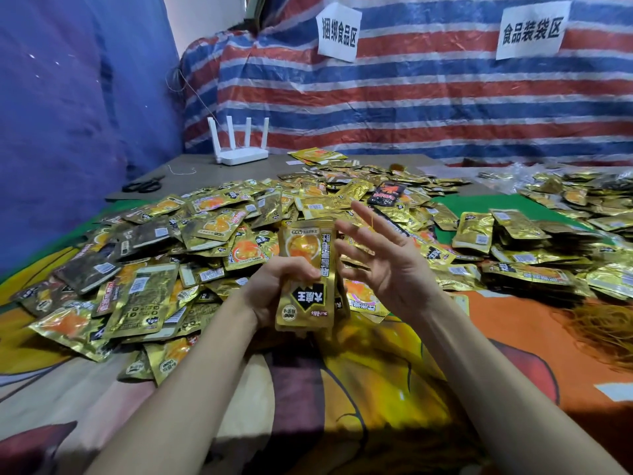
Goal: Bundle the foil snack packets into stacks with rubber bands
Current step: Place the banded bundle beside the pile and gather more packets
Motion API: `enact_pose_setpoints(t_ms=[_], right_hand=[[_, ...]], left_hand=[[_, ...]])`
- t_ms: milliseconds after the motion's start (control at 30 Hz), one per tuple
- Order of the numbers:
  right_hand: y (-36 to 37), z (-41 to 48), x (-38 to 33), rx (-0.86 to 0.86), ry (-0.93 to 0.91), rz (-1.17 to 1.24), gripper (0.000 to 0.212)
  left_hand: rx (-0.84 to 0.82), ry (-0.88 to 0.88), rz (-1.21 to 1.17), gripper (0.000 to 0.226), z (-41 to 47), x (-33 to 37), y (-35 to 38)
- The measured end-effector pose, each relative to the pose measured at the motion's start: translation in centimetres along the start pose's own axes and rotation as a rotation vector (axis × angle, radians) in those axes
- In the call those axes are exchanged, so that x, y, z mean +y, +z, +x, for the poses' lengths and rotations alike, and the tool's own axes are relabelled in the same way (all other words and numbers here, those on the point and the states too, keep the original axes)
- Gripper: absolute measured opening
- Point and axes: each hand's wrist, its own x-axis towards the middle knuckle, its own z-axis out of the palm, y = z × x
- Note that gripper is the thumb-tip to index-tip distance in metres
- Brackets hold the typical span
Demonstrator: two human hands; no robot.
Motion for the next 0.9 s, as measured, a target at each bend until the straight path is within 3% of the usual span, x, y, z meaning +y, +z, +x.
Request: enact_pose_setpoints(t_ms=[200, 300, 367, 433, 533, 633, 800, 900], right_hand=[[0.0, -0.2, -0.3, 0.091, -0.066, -0.140, 0.067], [0.4, -0.6, 0.2, 0.095, -0.072, -0.436, 0.073], [0.7, -0.9, 0.8, 0.089, -0.081, -0.766, 0.073], [1.1, -0.8, 1.4, 0.065, -0.068, -0.916, 0.068], [1.6, -0.7, 2.2, 0.051, -0.027, -0.860, 0.058], [2.1, -1.0, 3.4, 0.066, 0.007, -0.646, 0.058], [4.0, -1.1, 6.2, 0.193, -0.048, -0.357, 0.061], [4.6, -1.2, 7.5, 0.257, -0.105, -0.367, 0.062]], left_hand=[[0.172, 0.077, -0.086, 0.024, 0.0, 0.6, 0.3], [0.250, 0.197, -0.104, 0.048, 0.1, 0.7, 0.7], [0.243, 0.270, -0.080, 0.035, 0.2, 0.7, 1.0], [0.240, 0.309, -0.063, 0.034, -0.1, 0.6, 1.3], [0.259, 0.381, -0.063, 0.027, -0.3, 0.6, 1.6], [0.294, 0.459, -0.111, 0.018, -0.2, 0.7, 1.7], [0.300, 0.458, -0.227, 0.063, -0.2, 0.7, 2.5], [0.316, 0.485, -0.348, 0.062, 0.1, 0.7, 2.1]])
